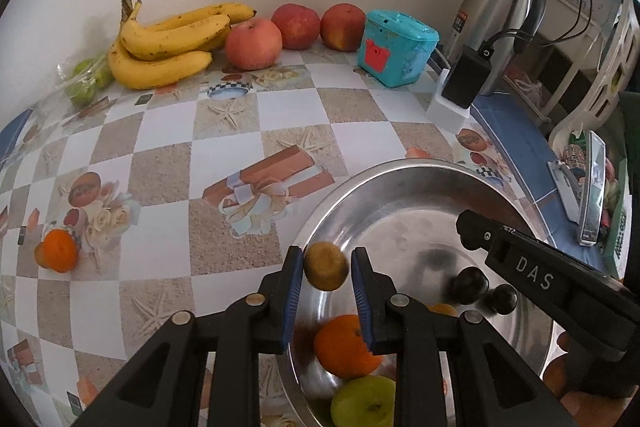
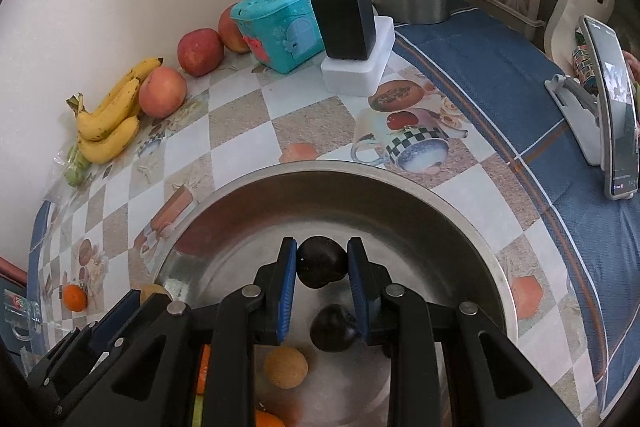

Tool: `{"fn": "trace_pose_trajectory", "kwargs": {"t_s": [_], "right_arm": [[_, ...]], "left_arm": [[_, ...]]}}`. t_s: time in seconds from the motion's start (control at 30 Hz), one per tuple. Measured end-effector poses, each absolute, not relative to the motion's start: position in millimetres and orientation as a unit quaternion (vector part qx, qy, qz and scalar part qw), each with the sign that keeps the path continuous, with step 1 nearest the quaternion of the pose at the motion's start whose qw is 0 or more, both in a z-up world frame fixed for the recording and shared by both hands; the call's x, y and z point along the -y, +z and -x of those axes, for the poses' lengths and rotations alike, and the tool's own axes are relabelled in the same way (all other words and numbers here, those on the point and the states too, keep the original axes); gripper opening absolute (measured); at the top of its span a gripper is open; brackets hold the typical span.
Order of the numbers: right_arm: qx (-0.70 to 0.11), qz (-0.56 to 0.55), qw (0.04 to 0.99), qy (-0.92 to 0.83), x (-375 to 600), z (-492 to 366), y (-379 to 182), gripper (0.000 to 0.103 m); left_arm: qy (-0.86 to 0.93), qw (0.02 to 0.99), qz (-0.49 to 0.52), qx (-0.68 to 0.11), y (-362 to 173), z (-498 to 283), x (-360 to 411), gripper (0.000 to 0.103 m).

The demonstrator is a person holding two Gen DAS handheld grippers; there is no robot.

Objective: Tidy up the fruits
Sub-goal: 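Open the left tool releasing the kiwi while the right tool releases the avocado into the bowl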

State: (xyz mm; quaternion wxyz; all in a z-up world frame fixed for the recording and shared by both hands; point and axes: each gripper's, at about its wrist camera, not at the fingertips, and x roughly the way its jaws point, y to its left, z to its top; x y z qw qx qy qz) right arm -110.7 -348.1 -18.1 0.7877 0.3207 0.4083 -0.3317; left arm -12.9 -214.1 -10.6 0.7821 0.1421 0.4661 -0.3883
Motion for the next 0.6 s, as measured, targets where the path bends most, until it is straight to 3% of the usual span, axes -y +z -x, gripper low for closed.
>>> {"fn": "trace_pose_trajectory", "kwargs": {"t_s": [0.07,0.13,0.23,0.37,0.47,0.6], "right_arm": [[-0.408,-0.321,0.788,-0.331,349,111,-18,0.027],[-0.407,-0.317,0.789,-0.335,349,111,-15,0.029],[-0.406,-0.311,0.79,-0.337,348,111,-11,0.04],[-0.411,-0.303,0.79,-0.34,347,111,-4,0.042],[-0.421,-0.298,0.787,-0.34,344,110,1,0.061],[-0.442,-0.294,0.779,-0.334,337,109,5,0.061]], "left_arm": [[-0.389,0.783,-0.14,-0.465,-9,13,214,0.045],[-0.393,0.781,-0.137,-0.466,-7,14,214,0.045],[-0.396,0.781,-0.137,-0.463,-3,15,214,0.045],[-0.394,0.782,-0.131,-0.465,4,14,212,0.045],[-0.383,0.782,-0.132,-0.473,9,8,207,0.049],[-0.356,0.787,-0.136,-0.485,13,-3,196,0.05]]}}
